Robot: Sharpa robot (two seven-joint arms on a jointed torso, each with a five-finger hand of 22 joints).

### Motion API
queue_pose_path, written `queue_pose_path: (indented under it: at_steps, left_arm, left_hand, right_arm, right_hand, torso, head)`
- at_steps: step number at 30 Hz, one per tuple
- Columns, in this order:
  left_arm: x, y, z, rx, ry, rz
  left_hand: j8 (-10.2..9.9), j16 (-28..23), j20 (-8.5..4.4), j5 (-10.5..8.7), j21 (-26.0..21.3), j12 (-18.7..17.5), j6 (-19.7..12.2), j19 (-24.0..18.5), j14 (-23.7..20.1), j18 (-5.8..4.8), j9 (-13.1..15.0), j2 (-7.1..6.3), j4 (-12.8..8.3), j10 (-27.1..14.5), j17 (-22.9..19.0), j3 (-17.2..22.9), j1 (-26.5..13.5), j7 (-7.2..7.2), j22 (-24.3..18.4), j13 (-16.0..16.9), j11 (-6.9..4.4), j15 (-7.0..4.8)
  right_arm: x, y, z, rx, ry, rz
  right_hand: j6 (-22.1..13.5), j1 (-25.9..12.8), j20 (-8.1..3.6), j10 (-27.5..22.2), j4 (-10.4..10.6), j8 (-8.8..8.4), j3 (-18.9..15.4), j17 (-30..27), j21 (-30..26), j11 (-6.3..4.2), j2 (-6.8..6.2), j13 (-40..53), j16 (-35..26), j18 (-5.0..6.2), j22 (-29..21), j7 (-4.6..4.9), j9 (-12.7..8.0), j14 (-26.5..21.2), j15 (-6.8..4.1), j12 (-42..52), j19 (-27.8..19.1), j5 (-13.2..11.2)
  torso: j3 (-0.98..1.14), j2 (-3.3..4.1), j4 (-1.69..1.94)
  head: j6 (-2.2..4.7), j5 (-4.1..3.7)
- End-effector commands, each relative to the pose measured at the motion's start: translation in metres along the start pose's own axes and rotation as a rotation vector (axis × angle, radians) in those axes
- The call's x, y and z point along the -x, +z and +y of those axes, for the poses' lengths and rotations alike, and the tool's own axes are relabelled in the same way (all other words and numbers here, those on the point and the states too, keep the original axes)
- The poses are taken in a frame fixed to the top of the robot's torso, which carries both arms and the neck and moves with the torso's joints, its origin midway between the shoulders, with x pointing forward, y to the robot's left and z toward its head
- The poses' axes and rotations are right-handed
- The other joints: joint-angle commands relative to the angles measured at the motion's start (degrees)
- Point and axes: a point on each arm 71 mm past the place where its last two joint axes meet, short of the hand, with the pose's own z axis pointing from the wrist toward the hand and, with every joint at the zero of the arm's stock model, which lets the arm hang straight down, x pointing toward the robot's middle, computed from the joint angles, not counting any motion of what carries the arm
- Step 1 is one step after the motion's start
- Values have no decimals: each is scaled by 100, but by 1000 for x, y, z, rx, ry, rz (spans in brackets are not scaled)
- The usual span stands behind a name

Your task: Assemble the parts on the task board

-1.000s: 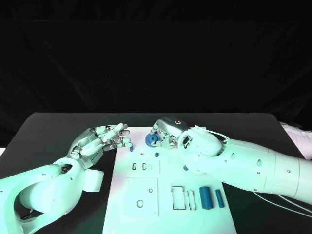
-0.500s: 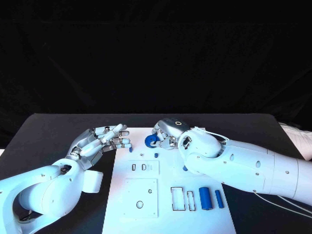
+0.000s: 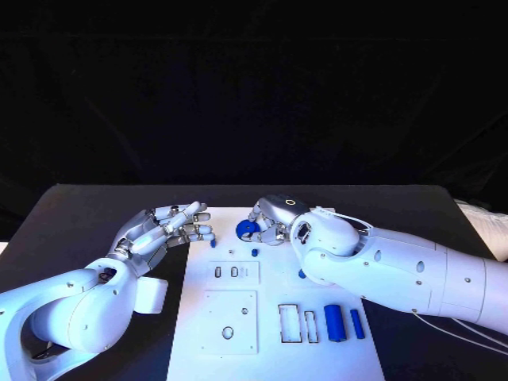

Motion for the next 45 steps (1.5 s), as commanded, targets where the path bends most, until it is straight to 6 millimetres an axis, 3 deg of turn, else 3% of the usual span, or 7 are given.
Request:
queue_pose_path:
  at_steps: [1,7,11,17,24,33,45]
  left_arm:
    - [-2,0,-1,-5,-10,19]
    - [-1,0,-1,-5,-9,18]
    - [0,-1,-1,-5,-9,16]
    - [1,0,-1,-4,-9,16]
    - [2,3,1,-3,-10,17]
    - [4,5,3,-2,-9,14]
    - [7,6,4,0,-7,8]
  left_hand:
    - [-21,-30,15,-6,31,-33,25,15,-13,55,-4,6,-47,9,8,-2,50,18,-1,-6,24,25]
    - [-21,-30,15,-6,31,-33,25,15,-13,55,-4,6,-47,9,8,-2,50,18,-1,-6,24,25]
    - [-21,-30,15,-6,31,-33,25,15,-13,55,-4,6,-47,9,8,-2,50,18,-1,-6,24,25]
    - [-28,-35,16,-7,31,-40,21,13,-13,54,-5,5,-53,4,12,-5,50,19,-1,-8,26,26]
    - [-28,-35,16,-7,31,-40,21,13,-13,54,-5,5,-53,4,12,-5,50,19,-1,-8,26,26]
    - [-29,-37,16,-6,31,-41,21,13,-12,54,-5,6,-56,3,14,-5,51,17,-1,-8,26,26]
    - [-29,-37,16,-6,31,-41,21,13,-12,54,-5,6,-56,3,14,-5,51,17,-1,-8,26,26]
  right_arm:
    - [0,-1,-1,-9,11,4]
    - [13,-12,-12,31,113,-120]
    - [27,-29,-31,71,228,-158]
    - [42,-54,-80,64,370,-102]
    - [47,-78,-137,24,402,-64]
    - [33,-90,-166,-29,367,-41]
    - [13,-90,-179,-66,347,-22]
  right_hand:
    - [61,-5,35,49,5,23,-51,521,-2,-2,66,102,24,-33,966,-4,11,408,19,40,178,45]
    - [14,98,26,66,-27,-27,-113,539,6,5,89,140,32,-38,985,11,-1,411,19,79,192,-28]
    - [-15,257,32,50,-64,-39,-128,524,-4,14,106,135,22,-33,967,22,-8,406,27,56,176,-48]
    - [11,931,28,9,-454,-25,23,529,-18,4,181,118,18,-27,944,26,-4,403,18,-2,154,170]
    - [37,1292,25,21,-774,-44,11,584,-19,6,47,161,40,-27,947,36,-11,413,20,43,153,178]
    - [-34,1326,31,14,-817,-58,-18,608,-19,18,15,156,50,-28,948,49,-29,418,29,30,152,180]
    - [-43,1337,33,16,-826,-55,-18,630,-20,19,21,161,59,-28,948,51,-31,422,32,36,152,180]
  torso:
    - [-1,-1,0]
    - [12,-7,-18]
    - [5,-14,-37]
    - [19,-63,-112]
    - [79,-106,-184]
    - [140,-115,-209]
    - [120,-118,-196]
  head:
    - [5,1]
    - [24,8]
    - [35,-10]
    - [43,-6]
    - [39,-24]
    - [8,-47]
    - [-36,-48]
